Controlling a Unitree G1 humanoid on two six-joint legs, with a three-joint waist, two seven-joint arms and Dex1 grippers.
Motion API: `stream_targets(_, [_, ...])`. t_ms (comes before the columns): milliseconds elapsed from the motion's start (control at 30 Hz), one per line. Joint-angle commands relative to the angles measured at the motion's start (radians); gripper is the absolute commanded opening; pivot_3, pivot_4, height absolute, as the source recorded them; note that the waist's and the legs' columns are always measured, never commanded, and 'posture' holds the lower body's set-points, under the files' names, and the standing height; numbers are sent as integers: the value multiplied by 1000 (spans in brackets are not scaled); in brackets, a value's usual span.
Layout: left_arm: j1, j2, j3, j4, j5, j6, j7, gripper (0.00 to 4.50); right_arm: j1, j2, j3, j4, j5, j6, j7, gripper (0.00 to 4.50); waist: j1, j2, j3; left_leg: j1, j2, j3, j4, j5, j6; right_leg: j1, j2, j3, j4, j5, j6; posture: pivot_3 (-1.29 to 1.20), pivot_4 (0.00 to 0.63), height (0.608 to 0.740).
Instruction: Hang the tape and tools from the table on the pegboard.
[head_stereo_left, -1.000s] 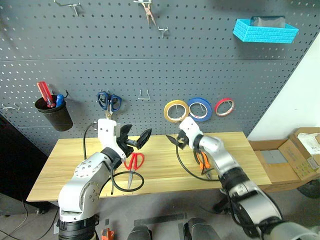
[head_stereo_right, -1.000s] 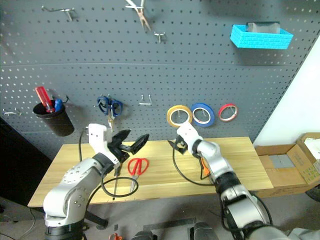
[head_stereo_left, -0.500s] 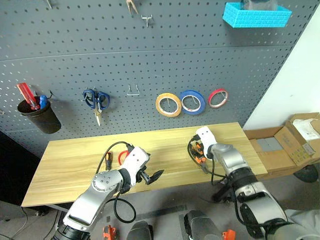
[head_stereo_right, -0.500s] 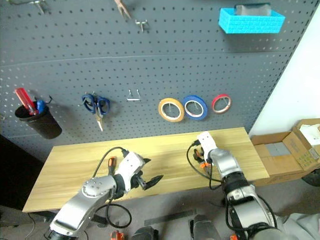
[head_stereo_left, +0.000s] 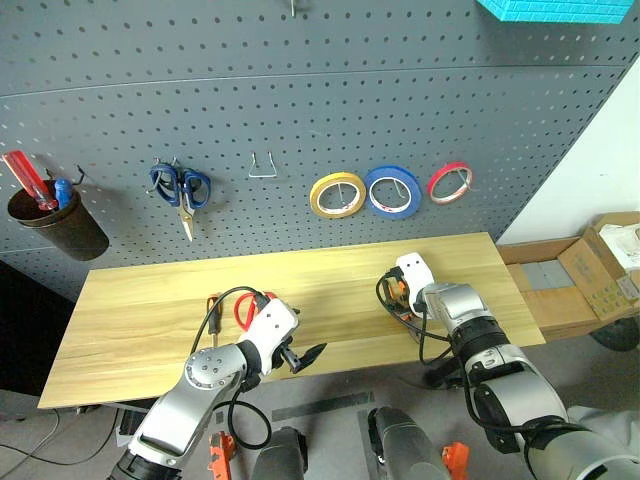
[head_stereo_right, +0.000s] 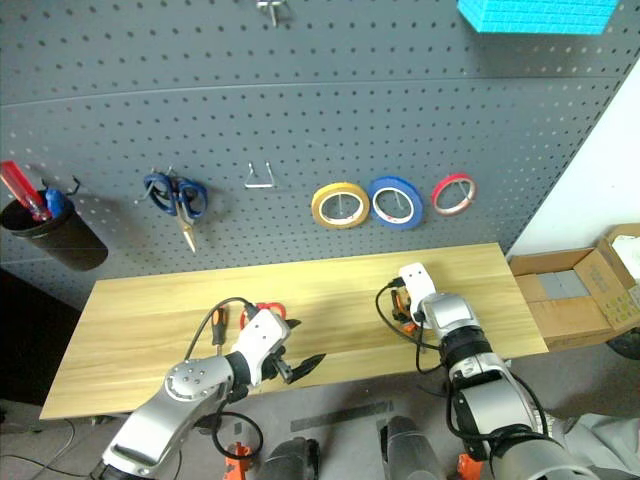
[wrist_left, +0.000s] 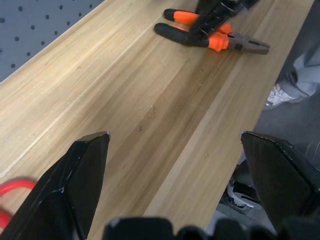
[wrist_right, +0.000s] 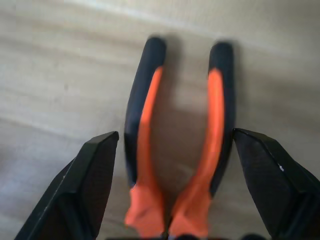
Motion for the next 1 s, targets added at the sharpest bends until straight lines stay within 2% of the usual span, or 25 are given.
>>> stream_targets(33, [1,-6,15,-48,1,-8,-3,4500,7,7,-2,-45,11,13,-5,3762,0,0,5,0,0,0,0,0,0,0,0,0,0,0,0,-54,244,740])
stream_targets(267, [7,-2,6,-51,4,-12,-12,4500,-12,5,13,2,3,-34,6,3762,-1,0,13,1,1,0,0,0,0,0,1,0,1,0,0,-48,259,740])
stream_targets(367, [17,-2,-5,-57,8,-15,-15,4500,-28,-1,12,31,0,-56,11,3214,-4,0,17,2,1,0,0,0,0,1,1,0,1,0,0,-51,260,740])
stream_targets(433, [16,-4,-11,-56,13,-16,-17,4500,-40,0,6,51,3,-65,12,2621,-6,0,19,2,1,0,0,0,0,0,1,0,0,0,0,-53,260,740])
stream_targets(600, [4,-17,-12,-41,17,-20,-21,4500,-71,5,-8,69,13,-67,9,2616,-10,0,20,1,1,0,0,0,0,0,1,0,0,0,0,-61,251,740])
stream_targets(700, [-4,-22,-4,-34,16,-21,-26,4500,-63,-4,27,38,0,-87,46,2616,-11,0,21,1,1,0,0,0,0,0,1,0,0,0,0,-59,243,740])
stream_targets(867, [41,-47,85,-97,-77,31,-20,4500,32,-44,136,-294,34,-189,255,2616,-13,0,19,-4,1,0,0,0,0,-5,1,0,0,0,0,-43,192,740])
stream_targets(1000, [138,-122,189,-222,-229,152,31,4500,103,-41,146,-537,69,-223,293,2616,-9,0,16,-16,1,-1,1,0,-1,-18,0,-1,3,3,-4,-23,151,740])
